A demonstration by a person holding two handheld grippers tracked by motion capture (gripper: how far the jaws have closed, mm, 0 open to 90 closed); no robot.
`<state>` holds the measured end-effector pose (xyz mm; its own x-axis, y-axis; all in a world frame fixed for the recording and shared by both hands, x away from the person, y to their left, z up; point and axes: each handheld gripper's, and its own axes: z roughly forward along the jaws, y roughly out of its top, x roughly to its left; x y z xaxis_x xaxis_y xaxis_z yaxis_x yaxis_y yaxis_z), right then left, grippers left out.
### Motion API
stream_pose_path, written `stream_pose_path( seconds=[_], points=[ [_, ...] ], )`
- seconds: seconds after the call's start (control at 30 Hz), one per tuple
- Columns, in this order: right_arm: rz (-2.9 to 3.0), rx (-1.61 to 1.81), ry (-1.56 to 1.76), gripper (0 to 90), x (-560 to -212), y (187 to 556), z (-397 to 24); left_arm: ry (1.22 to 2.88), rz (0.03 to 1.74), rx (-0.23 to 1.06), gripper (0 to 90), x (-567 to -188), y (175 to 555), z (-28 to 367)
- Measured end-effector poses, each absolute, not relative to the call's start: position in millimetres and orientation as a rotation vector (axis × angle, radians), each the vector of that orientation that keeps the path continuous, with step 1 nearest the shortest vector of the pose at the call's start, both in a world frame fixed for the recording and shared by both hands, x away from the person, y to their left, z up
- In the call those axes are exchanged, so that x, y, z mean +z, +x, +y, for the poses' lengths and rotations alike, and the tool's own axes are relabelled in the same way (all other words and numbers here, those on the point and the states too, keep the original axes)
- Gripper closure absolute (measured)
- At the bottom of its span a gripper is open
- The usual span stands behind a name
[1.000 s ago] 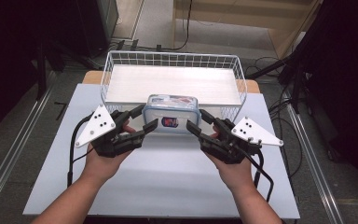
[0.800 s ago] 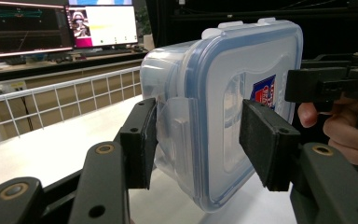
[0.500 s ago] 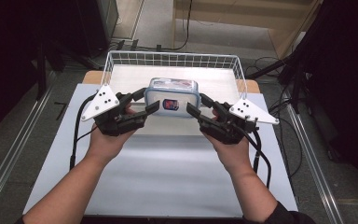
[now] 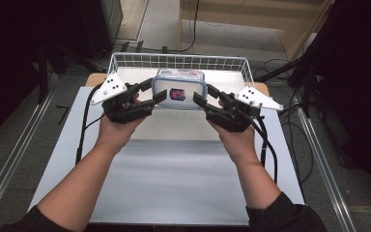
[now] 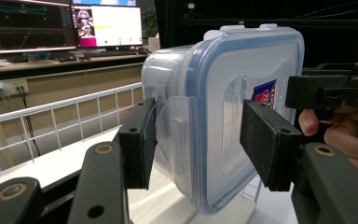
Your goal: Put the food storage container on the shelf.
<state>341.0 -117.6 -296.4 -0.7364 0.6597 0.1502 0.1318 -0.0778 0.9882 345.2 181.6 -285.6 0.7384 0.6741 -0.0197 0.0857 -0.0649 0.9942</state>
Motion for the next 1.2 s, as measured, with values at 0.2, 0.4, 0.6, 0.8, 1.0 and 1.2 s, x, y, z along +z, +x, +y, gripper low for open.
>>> stream_pose_path(
  seconds=[0.2, 0.4, 0.6, 0.8, 1.0, 1.2],
  points=[
    [1.825, 1.856, 0.873, 51.7, -299, 355, -116, 1.589, 0.655, 0.525, 46.7, -289, 359, 181],
    [1.832, 1.846, 0.867, 51.7, -295, 360, -116, 1.581, 0.666, 0.523, 46.6, -287, 361, 180],
    [1.866, 1.866, 0.905, 52.5, -288, 365, -117, 1.562, 0.715, 0.426, 47.7, -281, 368, 185],
    [1.913, 1.891, 0.968, 53.0, -284, 370, -121, 1.559, 0.751, 0.349, 49.7, -279, 372, 188],
    [1.978, 1.921, 1.053, 54.8, -280, 380, -127, 1.56, 0.801, 0.247, 50.6, -277, 381, 192],
    [2.044, 1.968, 1.137, 56.4, -280, 390, -131, 1.556, 0.848, 0.151, 51.6, -278, 389, 196]
  ],
)
